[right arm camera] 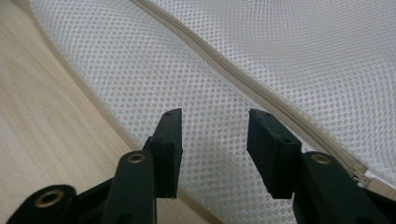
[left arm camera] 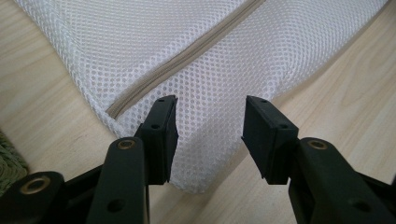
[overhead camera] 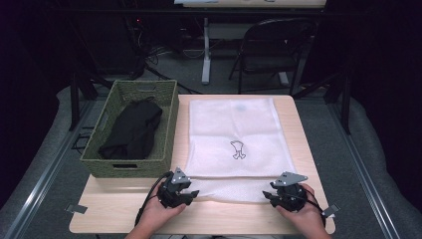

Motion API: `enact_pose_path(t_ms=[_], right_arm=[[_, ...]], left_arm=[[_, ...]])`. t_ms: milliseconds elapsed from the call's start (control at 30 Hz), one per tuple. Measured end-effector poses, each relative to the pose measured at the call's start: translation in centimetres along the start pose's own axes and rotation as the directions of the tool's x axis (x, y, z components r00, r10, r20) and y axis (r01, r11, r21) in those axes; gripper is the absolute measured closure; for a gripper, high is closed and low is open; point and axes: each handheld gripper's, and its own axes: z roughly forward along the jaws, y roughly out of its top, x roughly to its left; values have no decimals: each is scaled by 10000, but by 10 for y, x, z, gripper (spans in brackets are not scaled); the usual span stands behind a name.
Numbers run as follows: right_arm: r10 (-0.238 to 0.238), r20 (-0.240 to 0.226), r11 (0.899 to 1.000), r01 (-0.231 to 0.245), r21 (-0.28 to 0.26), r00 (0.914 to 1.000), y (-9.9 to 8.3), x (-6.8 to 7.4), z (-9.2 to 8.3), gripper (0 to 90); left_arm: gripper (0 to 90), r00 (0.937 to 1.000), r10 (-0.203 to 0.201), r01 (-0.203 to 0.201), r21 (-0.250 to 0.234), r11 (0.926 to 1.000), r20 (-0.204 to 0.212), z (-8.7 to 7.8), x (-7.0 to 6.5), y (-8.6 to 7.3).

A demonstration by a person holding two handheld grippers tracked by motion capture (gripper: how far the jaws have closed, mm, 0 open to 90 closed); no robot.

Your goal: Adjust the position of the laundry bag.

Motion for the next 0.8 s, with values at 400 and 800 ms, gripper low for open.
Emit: enact_pose_path(t_ms=[400, 800], right_arm=[[-78, -28, 9996, 78, -253, 10000, 0, -4, 0, 587], [138, -28, 9988, -139, -465, 9999, 2, -3, 0, 541]], left_arm=[[511, 9992, 410, -410, -89, 9991, 20, 2, -4, 6], [541, 9987, 464, -454, -487, 9978, 206, -1, -6, 13]])
